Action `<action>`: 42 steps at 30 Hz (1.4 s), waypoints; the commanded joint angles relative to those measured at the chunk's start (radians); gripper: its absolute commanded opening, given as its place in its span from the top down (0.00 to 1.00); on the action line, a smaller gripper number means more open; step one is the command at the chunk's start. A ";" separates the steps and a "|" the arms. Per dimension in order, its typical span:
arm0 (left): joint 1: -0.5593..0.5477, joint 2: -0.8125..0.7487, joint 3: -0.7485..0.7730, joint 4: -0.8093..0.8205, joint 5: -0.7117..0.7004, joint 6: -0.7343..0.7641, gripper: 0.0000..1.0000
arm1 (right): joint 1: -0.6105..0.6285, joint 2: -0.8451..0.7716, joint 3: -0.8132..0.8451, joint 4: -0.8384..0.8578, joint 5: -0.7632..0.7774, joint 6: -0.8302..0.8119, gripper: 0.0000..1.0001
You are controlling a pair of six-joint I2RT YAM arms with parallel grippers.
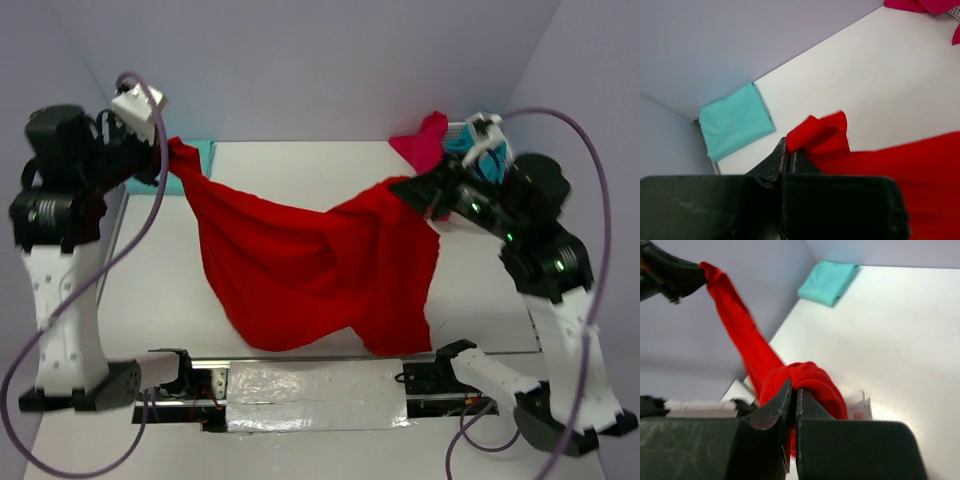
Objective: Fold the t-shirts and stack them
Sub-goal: Flatten out the tshirt
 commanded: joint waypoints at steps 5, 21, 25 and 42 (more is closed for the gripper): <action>0.030 0.614 0.387 0.211 0.024 -0.172 1.00 | -0.240 0.653 0.440 0.077 -0.116 -0.030 1.00; 0.128 0.742 0.352 0.479 0.303 -0.393 1.00 | -0.300 0.796 0.471 0.270 -0.101 0.080 1.00; 0.091 0.590 -0.023 0.468 0.303 -0.309 1.00 | -0.301 0.765 0.247 0.207 -0.113 0.056 1.00; 0.163 0.254 -0.653 -0.058 0.153 0.273 0.01 | -0.346 0.753 -0.156 0.031 0.020 -0.093 0.00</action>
